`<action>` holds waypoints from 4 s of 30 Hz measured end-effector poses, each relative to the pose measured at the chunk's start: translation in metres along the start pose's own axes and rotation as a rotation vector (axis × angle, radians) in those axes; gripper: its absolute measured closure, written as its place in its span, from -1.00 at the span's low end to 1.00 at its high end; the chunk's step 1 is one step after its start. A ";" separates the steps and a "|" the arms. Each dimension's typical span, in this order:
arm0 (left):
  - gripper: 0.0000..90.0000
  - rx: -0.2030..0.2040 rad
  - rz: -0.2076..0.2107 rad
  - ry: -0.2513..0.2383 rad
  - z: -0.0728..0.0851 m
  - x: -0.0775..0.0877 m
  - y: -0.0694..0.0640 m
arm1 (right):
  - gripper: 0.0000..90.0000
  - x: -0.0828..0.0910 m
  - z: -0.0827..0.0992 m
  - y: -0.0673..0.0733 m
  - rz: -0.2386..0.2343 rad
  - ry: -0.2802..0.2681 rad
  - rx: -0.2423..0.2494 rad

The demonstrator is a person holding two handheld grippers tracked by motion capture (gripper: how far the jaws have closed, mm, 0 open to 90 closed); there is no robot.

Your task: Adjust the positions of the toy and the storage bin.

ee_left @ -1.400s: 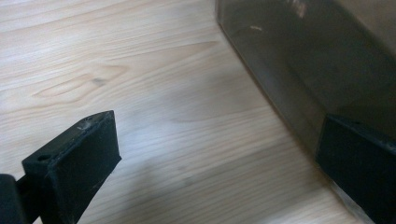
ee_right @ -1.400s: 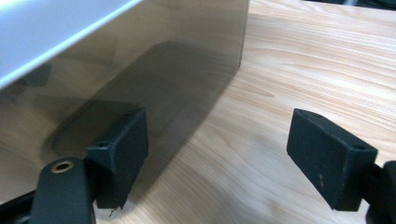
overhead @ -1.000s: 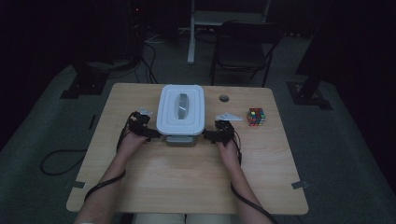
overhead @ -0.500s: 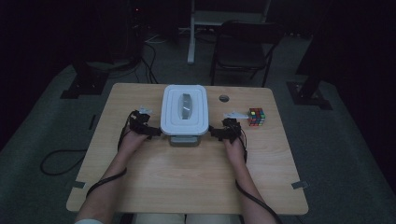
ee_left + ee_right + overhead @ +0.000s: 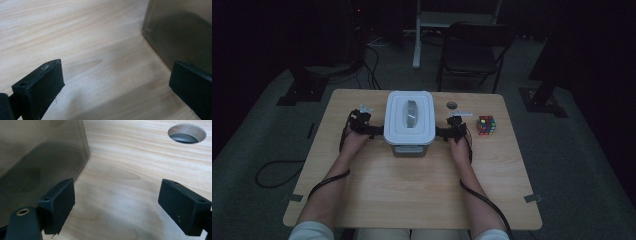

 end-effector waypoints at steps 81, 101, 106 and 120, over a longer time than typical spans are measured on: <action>-0.99 -0.159 0.179 0.050 0.062 0.081 -0.130 | -0.56 0.137 0.077 0.037 -0.140 -0.021 0.064; -0.99 -0.162 0.256 0.028 0.080 0.092 -0.144 | -0.70 0.164 0.102 0.030 -0.129 -0.020 0.068; -0.99 -0.186 0.256 0.021 0.084 0.095 -0.133 | -0.71 0.173 0.090 -0.009 -0.017 -0.093 0.003; -0.99 -0.153 0.253 0.023 0.093 0.111 -0.112 | -0.74 0.154 0.048 -0.089 0.122 -0.085 -0.068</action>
Point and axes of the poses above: each handheld gripper's, and its own axes: x roughly backward along the jaws, z roughly out of its underside, y roughly to its left, the point moved 8 cm from there along -x, roughly forward along the jaws, and after that the axes turned 4 degrees about -y, right-handed, at the moved point
